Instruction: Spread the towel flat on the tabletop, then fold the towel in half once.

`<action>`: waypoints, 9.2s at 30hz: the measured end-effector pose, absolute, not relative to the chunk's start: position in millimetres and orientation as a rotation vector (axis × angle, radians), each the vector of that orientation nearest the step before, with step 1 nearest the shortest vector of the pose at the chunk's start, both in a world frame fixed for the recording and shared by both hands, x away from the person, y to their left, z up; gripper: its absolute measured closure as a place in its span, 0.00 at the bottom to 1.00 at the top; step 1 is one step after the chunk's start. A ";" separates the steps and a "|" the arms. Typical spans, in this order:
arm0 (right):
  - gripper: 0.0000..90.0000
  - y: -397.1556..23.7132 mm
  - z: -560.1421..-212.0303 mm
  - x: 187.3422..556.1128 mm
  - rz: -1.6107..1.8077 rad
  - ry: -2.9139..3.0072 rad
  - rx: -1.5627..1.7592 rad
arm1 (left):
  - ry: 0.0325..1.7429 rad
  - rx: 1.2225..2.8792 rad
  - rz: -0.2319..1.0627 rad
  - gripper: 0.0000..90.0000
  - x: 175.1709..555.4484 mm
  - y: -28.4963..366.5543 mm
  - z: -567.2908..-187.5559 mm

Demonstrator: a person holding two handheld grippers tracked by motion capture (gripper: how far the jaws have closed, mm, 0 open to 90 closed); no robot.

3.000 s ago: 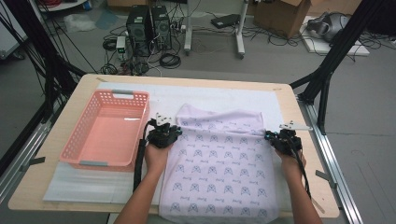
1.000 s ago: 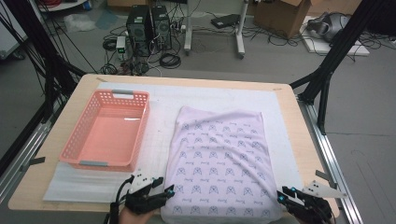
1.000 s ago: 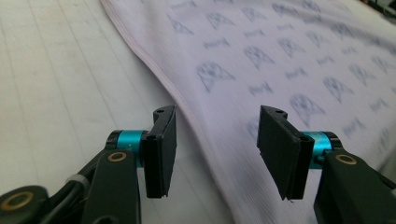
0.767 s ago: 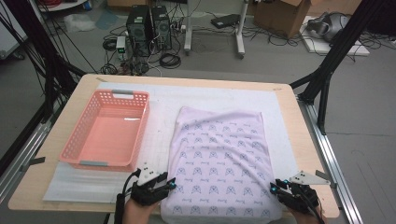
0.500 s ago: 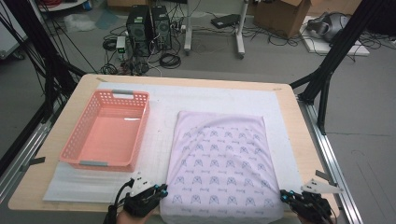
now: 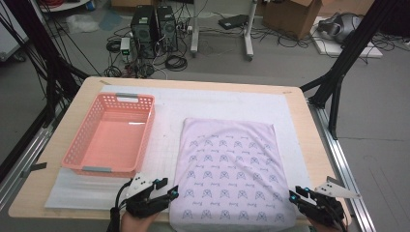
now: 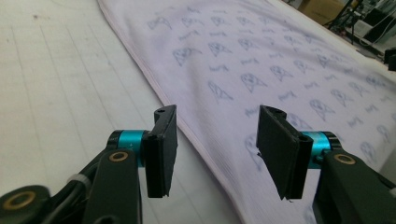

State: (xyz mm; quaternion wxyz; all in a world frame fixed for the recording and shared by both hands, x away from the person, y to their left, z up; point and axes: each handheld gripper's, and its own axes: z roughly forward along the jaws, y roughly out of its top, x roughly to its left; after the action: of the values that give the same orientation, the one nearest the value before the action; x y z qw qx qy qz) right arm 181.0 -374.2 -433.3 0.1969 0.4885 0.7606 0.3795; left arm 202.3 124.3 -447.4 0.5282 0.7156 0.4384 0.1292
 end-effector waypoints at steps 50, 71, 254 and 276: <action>0.96 -367.9 -445.5 345.2 0.950 2.053 1.482 | 1.130 1.799 0.329 0.63 259.9 114.2 -450.9; 0.22 -373.4 -431.5 257.3 1.261 2.073 1.230 | 0.843 1.662 0.371 0.29 282.9 111.5 -436.1; 0.74 -385.3 -420.1 168.6 1.244 2.209 1.241 | 0.941 1.795 0.139 0.48 214.7 118.1 -442.2; 0.73 -377.7 -441.4 247.8 1.107 2.159 1.364 | 1.116 1.830 0.204 0.46 274.6 115.0 -454.3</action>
State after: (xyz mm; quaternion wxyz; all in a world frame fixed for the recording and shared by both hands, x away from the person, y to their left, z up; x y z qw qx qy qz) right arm 247.8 -377.7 -441.4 0.1782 0.4822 0.7632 0.3913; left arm 274.6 115.0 -454.3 0.4743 0.7483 0.4563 0.0832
